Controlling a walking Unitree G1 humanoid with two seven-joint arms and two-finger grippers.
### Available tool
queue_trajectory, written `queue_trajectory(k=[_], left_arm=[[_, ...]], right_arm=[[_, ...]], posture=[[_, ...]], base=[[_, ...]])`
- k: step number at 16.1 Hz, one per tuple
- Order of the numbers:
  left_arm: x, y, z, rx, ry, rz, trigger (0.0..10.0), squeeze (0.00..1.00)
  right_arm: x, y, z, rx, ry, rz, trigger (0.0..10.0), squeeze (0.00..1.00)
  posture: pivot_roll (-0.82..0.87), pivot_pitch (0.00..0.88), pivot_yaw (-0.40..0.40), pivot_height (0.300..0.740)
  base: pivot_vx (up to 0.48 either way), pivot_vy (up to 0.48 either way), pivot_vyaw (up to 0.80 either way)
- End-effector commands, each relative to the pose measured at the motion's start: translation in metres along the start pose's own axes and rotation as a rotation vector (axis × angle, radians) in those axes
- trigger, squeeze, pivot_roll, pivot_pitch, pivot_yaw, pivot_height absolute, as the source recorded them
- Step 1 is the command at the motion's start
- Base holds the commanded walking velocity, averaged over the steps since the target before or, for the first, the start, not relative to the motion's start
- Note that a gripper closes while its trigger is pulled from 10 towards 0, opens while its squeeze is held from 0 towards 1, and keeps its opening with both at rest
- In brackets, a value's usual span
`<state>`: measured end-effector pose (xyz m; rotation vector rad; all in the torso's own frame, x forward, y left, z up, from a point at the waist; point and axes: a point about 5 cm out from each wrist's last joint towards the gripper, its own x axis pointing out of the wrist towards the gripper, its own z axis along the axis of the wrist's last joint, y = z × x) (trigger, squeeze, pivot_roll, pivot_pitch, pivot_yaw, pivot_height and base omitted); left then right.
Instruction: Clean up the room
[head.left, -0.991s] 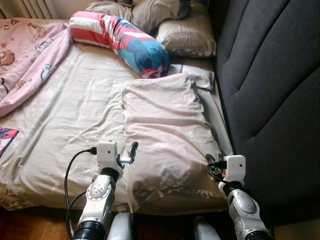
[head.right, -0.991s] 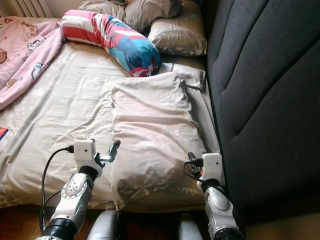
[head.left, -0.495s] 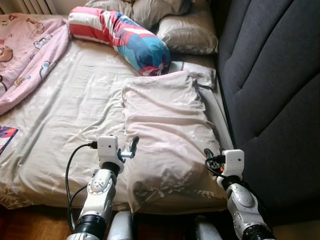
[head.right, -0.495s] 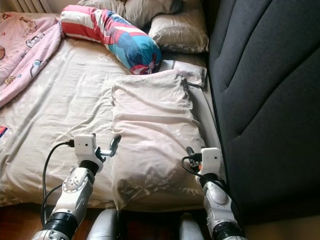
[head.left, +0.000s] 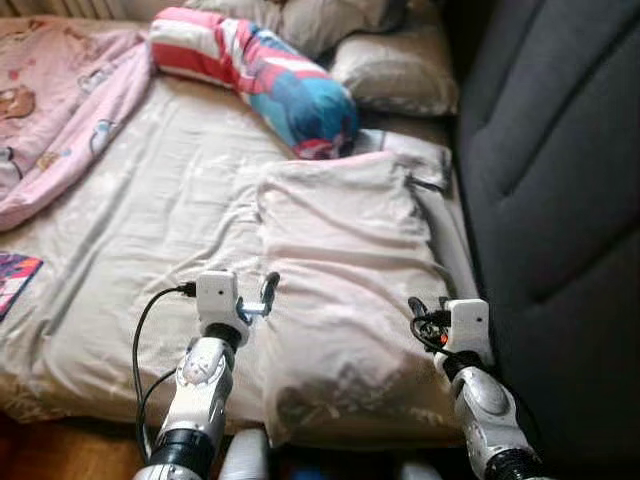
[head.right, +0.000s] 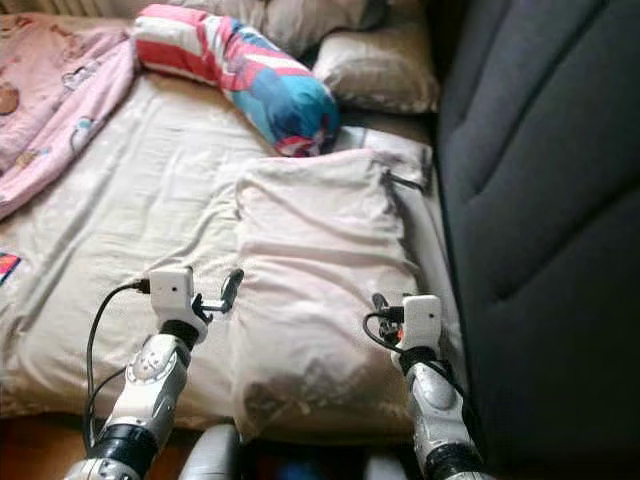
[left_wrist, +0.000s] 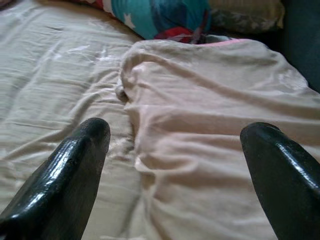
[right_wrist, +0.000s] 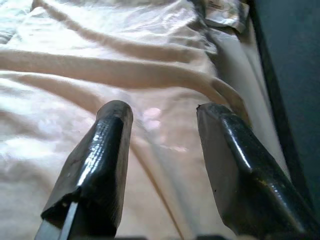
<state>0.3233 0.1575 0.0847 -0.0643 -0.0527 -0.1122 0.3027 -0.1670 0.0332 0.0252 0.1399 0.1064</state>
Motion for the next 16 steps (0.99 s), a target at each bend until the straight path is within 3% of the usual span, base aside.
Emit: queue_trajectory(k=[1,3,10,16], left_arm=[[-0.0027,-0.003,-0.0083,0.002,0.04,-0.017,10.0,0.0],[-0.0027,-0.0034,-0.0079,0.0,0.037,-0.021,10.0,0.0],[-0.0005,-0.001,-0.0047,0.003,0.03,-0.04,10.0,0.0],[-0.0004,-0.0037,-0.0055,0.001,0.033,-0.054,10.0,0.0]], right_arm=[[-0.0033,-0.0006,-0.0069,0.008,0.032,-0.004,10.0,0.0],[-0.0028,0.0,-0.0071,0.002,0.037,-0.001,10.0,0.0],[0.0034,-0.0026,-0.001,0.007,0.036,-0.027,10.0,0.0],[-0.0004,-0.0017,-0.0092,-0.007,0.074,-0.037,10.0,0.0]], posture=[[0.03,0.22,-0.009,0.659],[0.03,0.221,-0.01,0.659],[0.04,0.232,-0.01,0.659],[0.03,0.228,-0.007,0.659]], base=[[0.33,0.0,0.0],[0.324,0.0,0.0],[0.0,0.0,0.0],[0.26,0.0,0.0]])
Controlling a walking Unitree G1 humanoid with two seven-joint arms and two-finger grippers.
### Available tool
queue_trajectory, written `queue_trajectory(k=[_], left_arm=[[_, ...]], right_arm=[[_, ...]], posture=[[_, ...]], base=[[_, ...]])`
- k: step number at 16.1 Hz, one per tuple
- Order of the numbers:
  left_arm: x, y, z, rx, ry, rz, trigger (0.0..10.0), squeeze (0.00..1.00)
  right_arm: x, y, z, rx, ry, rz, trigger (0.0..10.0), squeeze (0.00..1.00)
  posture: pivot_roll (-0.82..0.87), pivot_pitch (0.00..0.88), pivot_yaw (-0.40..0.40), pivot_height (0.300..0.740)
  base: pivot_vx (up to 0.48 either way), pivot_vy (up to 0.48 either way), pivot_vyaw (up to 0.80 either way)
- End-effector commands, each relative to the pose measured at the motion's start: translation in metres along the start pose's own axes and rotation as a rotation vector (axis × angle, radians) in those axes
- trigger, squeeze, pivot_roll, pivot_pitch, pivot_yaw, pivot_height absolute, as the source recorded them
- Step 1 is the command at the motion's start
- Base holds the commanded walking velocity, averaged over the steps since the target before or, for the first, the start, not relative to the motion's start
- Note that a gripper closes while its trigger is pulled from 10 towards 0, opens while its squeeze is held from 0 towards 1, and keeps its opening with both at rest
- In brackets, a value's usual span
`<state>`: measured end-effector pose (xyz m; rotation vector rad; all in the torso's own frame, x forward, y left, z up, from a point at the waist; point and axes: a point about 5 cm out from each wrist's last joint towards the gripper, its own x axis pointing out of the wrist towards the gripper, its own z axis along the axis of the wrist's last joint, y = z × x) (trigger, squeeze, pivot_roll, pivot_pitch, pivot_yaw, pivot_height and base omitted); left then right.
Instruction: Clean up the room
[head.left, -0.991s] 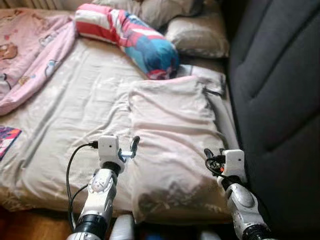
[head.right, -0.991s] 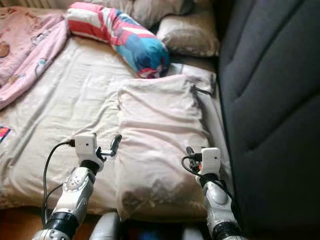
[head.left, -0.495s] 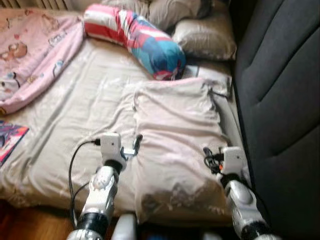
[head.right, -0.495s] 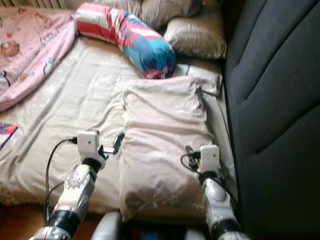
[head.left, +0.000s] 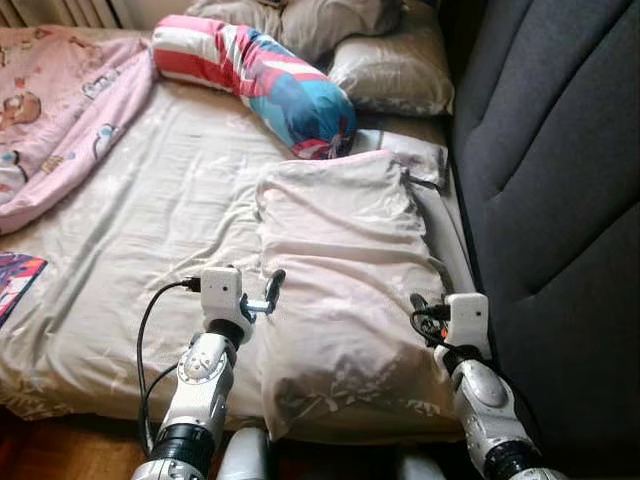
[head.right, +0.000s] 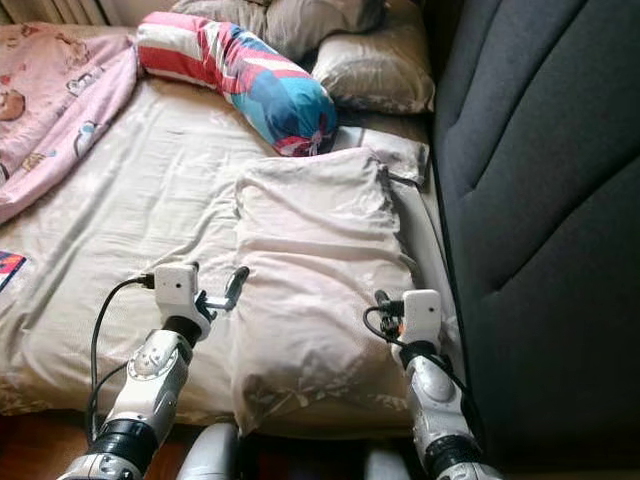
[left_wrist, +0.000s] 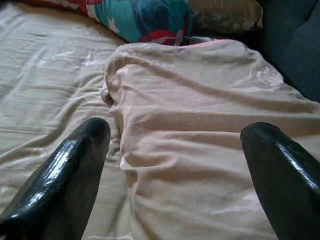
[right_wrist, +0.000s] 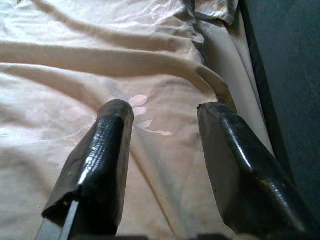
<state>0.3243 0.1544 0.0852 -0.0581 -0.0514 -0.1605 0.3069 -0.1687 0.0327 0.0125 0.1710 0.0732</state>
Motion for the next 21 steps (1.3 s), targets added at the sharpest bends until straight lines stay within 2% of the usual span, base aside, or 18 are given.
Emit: queue_trajectory(k=[1,9,10,17,19,20,21], left_arm=[[-0.002,-0.001,-0.006,-0.006,0.029,-0.006,10.0,0.0],[-0.001,-0.005,-0.006,-0.028,0.035,-0.039,10.0,0.0],[0.0,-0.005,-0.005,-0.1,0.038,-0.031,10.0,0.0],[0.008,-0.006,-0.002,-0.066,0.061,-0.094,10.0,0.0],[0.017,-0.004,0.003,-0.076,0.07,-0.101,10.0,0.0],[0.02,-0.006,0.005,-0.081,0.069,-0.11,10.0,1.0],[0.025,-0.007,0.01,-0.104,0.063,-0.117,10.0,1.0]], right_arm=[[-0.004,0.0,-0.01,0.003,0.043,-0.004,10.0,0.0],[-0.005,0.001,-0.01,0.007,0.043,-0.013,10.0,0.0],[-0.005,0.001,-0.01,0.007,0.043,-0.014,10.0,0.0],[-0.002,-0.001,-0.007,0.006,0.042,-0.027,10.0,0.0],[0.005,-0.002,0.001,0.002,0.04,-0.025,10.0,0.0],[0.007,-0.003,0.004,-0.004,0.036,-0.024,10.0,1.0],[0.011,-0.005,0.01,-0.011,0.032,-0.028,10.0,1.0]], posture=[[0.03,0.228,-0.008,0.659],[0.03,0.235,-0.011,0.659],[0.03,0.235,-0.012,0.659],[0.03,0.246,-0.015,0.659],[0.04,0.265,-0.011,0.659],[0.04,0.269,-0.009,0.659],[0.04,0.28,-0.005,0.659]], base=[[0.262,0.0,0.0],[0.232,0.0,0.0],[0.0,0.0,0.0],[0.0,0.0,0.0],[0.0,0.0,0.0],[0.0,0.0,0.0],[0.0,0.0,0.0]])
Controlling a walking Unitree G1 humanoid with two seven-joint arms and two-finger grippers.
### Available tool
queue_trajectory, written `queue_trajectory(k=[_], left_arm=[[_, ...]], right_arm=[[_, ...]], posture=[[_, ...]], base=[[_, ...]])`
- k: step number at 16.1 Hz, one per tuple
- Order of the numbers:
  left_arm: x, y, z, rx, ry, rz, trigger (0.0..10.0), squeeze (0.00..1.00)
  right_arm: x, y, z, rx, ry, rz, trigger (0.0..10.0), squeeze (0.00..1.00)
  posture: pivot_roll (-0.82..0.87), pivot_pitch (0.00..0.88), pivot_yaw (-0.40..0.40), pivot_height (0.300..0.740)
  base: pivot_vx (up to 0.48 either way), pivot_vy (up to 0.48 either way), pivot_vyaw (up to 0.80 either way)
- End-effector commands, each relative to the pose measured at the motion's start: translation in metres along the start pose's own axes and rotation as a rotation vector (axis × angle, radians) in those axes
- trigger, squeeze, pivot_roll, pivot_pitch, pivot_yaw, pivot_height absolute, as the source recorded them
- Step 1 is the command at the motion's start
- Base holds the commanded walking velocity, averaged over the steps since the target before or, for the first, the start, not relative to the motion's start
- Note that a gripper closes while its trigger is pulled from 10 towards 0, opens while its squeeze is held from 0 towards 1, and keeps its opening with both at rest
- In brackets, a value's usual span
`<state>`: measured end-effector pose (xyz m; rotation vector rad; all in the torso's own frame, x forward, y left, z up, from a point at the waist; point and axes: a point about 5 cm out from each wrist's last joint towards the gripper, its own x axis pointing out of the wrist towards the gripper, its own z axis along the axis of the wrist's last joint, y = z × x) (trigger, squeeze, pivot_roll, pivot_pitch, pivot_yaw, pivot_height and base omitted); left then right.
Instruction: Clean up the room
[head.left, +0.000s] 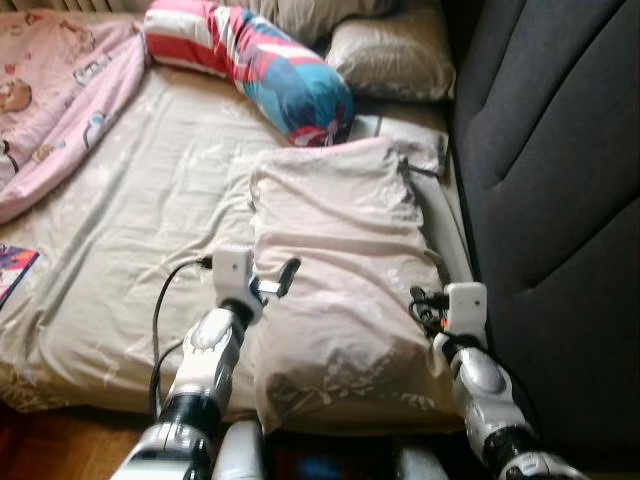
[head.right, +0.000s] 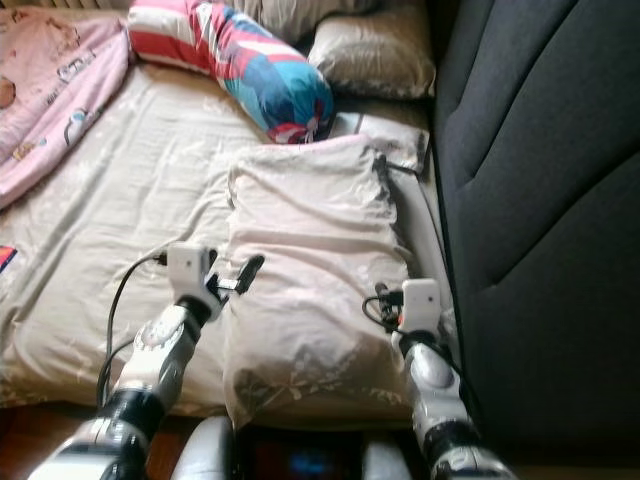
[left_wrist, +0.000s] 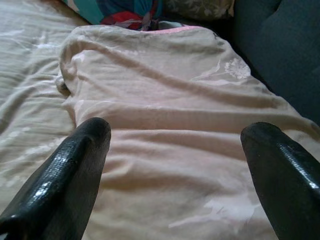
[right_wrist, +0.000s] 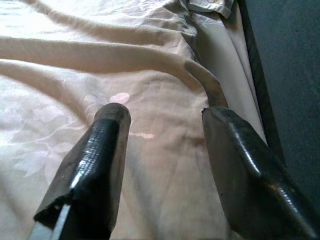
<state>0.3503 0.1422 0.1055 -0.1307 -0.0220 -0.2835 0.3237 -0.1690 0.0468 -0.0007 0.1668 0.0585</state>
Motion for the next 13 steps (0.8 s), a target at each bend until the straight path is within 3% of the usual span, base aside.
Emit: queue_trajectory(k=[1,4,6,8,10,13], left_arm=[[0.001,0.003,-0.004,-0.051,0.029,0.002,10.0,1.0],[0.013,0.003,0.012,-0.034,0.009,-0.029,10.0,1.0],[0.017,0.004,0.015,-0.025,0.022,-0.042,10.0,1.0],[0.017,0.01,0.014,-0.011,0.05,-0.033,10.0,1.0],[0.015,0.021,0.015,0.007,0.07,0.01,10.0,1.0],[0.01,0.033,0.01,-0.038,0.093,0.079,10.0,1.0]], right_arm=[[0.001,-0.006,-0.002,-0.012,0.039,-0.016,10.0,1.0],[0.016,-0.017,0.019,-0.01,0.065,-0.037,10.0,1.0],[0.023,-0.026,0.034,-0.051,0.065,-0.047,10.0,1.0],[0.026,-0.035,0.042,-0.035,0.085,-0.076,10.0,1.0],[0.027,-0.04,0.045,-0.045,0.099,-0.072,10.0,1.0],[0.023,-0.042,0.036,-0.07,0.143,-0.035,10.0,1.0]], posture=[[0.04,0.292,-0.001,0.659],[0.05,0.346,0.006,0.659],[0.04,0.381,0.007,0.659],[0.04,0.4,0.005,0.659],[0.02,0.411,-0.002,0.659],[0.03,0.412,-0.01,0.659]], base=[[0.0,0.0,0.0],[0.0,0.0,0.0],[0.0,0.0,0.0],[0.0,0.0,0.0],[0.0,0.0,0.0],[0.0,0.0,0.0]])
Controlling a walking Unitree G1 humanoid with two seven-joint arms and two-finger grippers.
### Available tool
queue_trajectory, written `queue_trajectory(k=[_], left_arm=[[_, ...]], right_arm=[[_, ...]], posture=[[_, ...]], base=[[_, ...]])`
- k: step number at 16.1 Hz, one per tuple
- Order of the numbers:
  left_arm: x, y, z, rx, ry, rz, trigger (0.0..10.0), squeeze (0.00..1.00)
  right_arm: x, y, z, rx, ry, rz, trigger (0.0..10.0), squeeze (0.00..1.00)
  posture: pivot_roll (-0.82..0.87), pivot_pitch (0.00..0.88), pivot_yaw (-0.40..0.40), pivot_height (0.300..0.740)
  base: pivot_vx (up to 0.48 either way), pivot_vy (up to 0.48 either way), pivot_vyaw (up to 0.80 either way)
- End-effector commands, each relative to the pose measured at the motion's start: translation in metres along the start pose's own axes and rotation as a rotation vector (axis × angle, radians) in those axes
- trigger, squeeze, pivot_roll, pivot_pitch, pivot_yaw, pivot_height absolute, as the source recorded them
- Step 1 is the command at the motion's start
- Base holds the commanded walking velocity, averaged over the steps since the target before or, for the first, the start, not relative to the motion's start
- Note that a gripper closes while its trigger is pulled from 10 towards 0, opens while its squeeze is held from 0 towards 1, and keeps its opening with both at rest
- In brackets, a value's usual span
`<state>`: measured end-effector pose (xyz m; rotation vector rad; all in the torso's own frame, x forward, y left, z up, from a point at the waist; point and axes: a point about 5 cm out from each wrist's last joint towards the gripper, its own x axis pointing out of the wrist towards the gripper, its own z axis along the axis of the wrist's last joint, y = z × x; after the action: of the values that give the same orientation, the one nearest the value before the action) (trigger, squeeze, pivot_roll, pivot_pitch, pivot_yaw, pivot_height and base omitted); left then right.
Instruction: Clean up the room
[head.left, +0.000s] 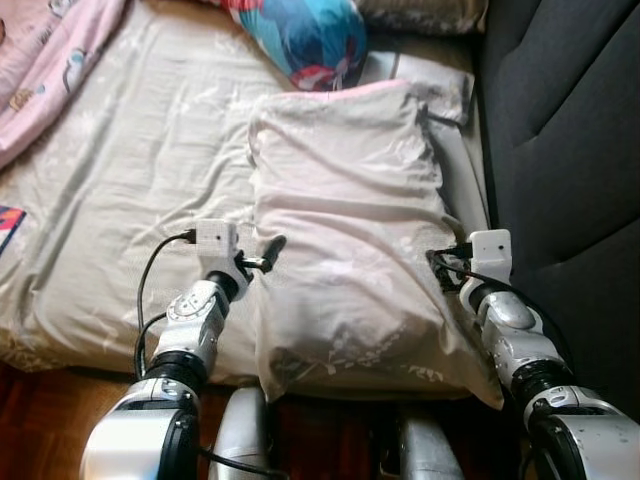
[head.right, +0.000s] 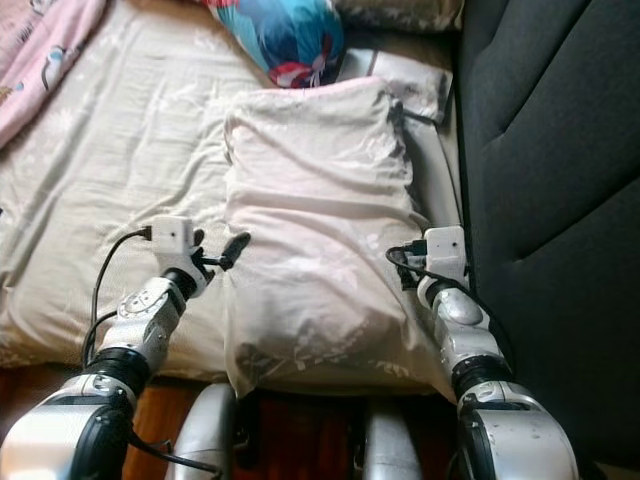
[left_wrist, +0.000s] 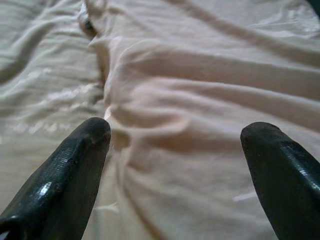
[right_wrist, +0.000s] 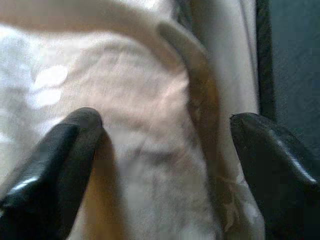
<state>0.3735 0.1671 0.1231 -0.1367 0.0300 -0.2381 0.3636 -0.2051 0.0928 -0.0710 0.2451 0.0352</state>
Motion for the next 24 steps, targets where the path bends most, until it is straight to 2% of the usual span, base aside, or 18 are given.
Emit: queue_trajectory(k=[1,2,3,7,10,14,16,18,24], left_arm=[[-0.005,0.006,-0.011,-0.025,0.046,0.03,10.0,1.0],[-0.009,0.012,-0.016,-0.028,0.065,0.054,10.0,0.0],[-0.012,0.013,-0.02,-0.032,0.072,0.055,10.0,0.0],[-0.014,0.015,-0.024,-0.044,0.085,0.057,10.0,0.0],[-0.015,0.013,-0.029,-0.075,0.111,0.032,10.0,0.0],[-0.016,0.013,-0.03,-0.12,0.105,0.03,10.0,0.0],[-0.018,0.012,-0.034,-0.179,0.102,0.018,10.0,0.0],[-0.019,0.009,-0.04,-0.219,0.116,0.018,10.0,0.0],[-0.025,0.001,-0.057,-0.233,0.167,0.017,10.0,0.0]], right_arm=[[-0.005,-0.003,-0.017,-0.005,0.063,-0.004,10.0,1.0],[-0.007,-0.004,-0.023,-0.004,0.081,-0.002,10.0,0.22],[-0.008,-0.004,-0.026,0.025,0.083,0.006,10.0,0.0],[-0.01,-0.008,-0.029,0.024,0.099,0.005,10.0,0.0],[-0.01,-0.01,-0.029,0.105,0.106,0.002,10.0,0.0],[-0.01,-0.007,-0.032,0.138,0.132,0.019,10.0,0.0],[-0.01,-0.003,-0.033,0.219,0.137,0.059,10.0,0.0],[-0.01,0.0,-0.036,0.212,0.153,0.085,10.0,0.0],[-0.013,-0.004,-0.039,0.206,0.155,0.086,10.0,0.0]], posture=[[0.03,0.412,-0.01,0.659],[0.03,0.418,-0.009,0.659],[0.03,0.431,-0.008,0.659],[0.02,0.452,-0.001,0.659],[0.02,0.454,0.015,0.659],[0.01,0.444,0.024,0.659],[0.01,0.439,0.016,0.659],[0.01,0.444,0.007,0.659],[-0.02,0.468,-0.019,0.659]], base=[[0.0,0.0,0.0],[0.0,0.0,0.0],[0.0,0.0,0.0],[0.0,0.0,0.0],[0.0,0.0,0.0],[0.0,0.0,0.0],[0.0,0.0,0.0],[0.0,0.0,0.0],[0.0,0.0,0.0]])
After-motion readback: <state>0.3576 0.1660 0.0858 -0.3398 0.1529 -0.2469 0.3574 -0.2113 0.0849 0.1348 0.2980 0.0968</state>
